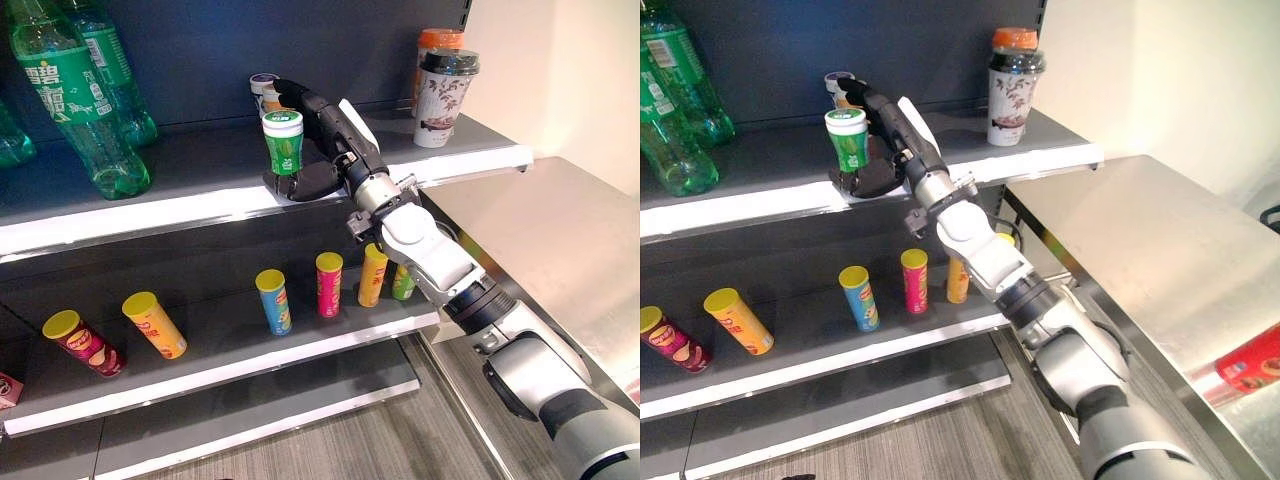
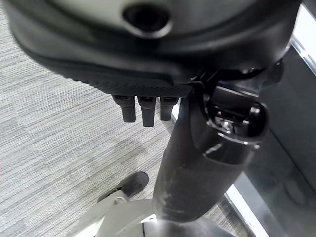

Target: Put the goods on the table back onto the shelves and tidy them up.

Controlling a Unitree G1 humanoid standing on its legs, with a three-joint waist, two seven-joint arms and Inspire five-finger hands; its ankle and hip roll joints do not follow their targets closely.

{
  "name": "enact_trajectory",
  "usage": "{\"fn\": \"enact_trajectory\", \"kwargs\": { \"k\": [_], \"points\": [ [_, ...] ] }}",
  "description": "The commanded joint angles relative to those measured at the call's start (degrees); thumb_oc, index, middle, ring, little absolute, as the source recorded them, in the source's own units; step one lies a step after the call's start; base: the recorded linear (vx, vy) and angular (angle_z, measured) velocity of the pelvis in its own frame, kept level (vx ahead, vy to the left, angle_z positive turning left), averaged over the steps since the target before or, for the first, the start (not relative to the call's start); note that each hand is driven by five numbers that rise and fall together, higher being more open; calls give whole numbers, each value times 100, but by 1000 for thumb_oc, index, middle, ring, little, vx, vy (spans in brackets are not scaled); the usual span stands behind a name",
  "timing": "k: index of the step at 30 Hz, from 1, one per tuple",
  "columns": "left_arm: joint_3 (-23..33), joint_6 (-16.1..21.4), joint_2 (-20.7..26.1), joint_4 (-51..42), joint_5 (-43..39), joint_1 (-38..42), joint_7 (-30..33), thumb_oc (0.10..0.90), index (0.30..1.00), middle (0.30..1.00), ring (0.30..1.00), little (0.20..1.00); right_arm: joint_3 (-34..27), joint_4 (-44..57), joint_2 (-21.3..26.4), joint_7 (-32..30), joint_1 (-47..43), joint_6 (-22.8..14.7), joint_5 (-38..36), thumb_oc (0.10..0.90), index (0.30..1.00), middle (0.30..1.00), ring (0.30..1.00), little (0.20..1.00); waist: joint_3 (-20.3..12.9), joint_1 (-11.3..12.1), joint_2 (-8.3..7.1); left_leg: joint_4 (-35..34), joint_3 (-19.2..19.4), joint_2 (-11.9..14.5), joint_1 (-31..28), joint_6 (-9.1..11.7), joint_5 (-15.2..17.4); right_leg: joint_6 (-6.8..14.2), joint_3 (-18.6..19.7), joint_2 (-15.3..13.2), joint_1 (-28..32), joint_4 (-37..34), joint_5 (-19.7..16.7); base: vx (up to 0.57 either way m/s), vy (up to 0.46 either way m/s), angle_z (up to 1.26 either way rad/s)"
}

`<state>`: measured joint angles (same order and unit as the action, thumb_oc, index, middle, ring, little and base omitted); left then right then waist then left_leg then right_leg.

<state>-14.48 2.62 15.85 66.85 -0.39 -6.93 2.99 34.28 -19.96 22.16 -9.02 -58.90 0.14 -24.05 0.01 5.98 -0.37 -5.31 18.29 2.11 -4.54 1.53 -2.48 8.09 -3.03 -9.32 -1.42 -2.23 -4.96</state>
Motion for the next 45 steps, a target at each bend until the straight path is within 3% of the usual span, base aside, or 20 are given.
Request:
{"fn": "enact_trajectory", "kwargs": {
  "k": [1, 19, 31, 38, 40, 42, 45],
  "points": [
    [-173, 15, 122, 265, 139, 200, -43, 800, 900, 900, 900, 900, -621, -239, 373, -308, -644, -402, -100, 800, 900, 900, 900, 900, 185, 248, -160, 31, -222, -20, -119, 45, 566, 362, -268, -391, 337, 405, -211, 0, 0, 0],
    [-172, 10, 124, 326, 196, 192, 3, 800, 900, 900, 900, 900, -729, 84, 740, -401, -938, -659, -456, 800, 900, 900, 900, 900, 206, 160, -187, 31, -207, -25, -125, 43, 591, 357, -178, -360, 290, 391, -231, 0, 0, 0],
    [-87, -7, 69, 362, 278, 195, -25, 800, 900, 900, 900, 900, -793, 1065, 1419, -66, -579, -909, -1043, 800, 900, 900, 900, 900, 253, -18, -211, 31, -104, 6, -149, 57, 593, 346, -103, -299, 219, 442, -182, -5, 3, -5],
    [-90, 22, 60, 381, 323, 228, -90, 800, 900, 900, 900, 900, -760, 1685, 2285, 208, -502, -1040, -1463, 800, 900, 900, 900, 900, 231, -189, -248, 31, -23, 26, -135, 80, 590, 364, -51, -272, 160, 447, -214, -13, 12, -3],
    [-25, 64, 90, 394, 364, 227, -166, 800, 900, 900, 900, 900, -839, 2388, 3215, 570, -71, -1102, -1844, 800, 900, 900, 900, 900, 216, -330, -297, 31, 57, 26, -131, 82, 596, 409, 26, -267, 94, 472, -341, -50, 53, -22],
    [-11, 72, 92, 400, 383, 213, -183, 800, 900, 900, 900, 900, -877, 2508, 3385, 644, 56, -1122, -1910, 800, 900, 900, 900, 900, 217, -351, -307, 31, 76, 24, -135, 79, 597, 415, 47, -265, 81, 484, -363, -29, 26, -40],
    [3, 112, 113, 404, 461, 160, -245, 800, 900, 900, 900, 900, -986, 2973, 4146, 977, 559, -1163, -2266, 800, 900, 900, 900, 900, 202, -459, -371, 31, 170, 27, -146, 74, 597, 452, 162, -252, 11, 529, -467, -50, 42, -22]
  ]
}}
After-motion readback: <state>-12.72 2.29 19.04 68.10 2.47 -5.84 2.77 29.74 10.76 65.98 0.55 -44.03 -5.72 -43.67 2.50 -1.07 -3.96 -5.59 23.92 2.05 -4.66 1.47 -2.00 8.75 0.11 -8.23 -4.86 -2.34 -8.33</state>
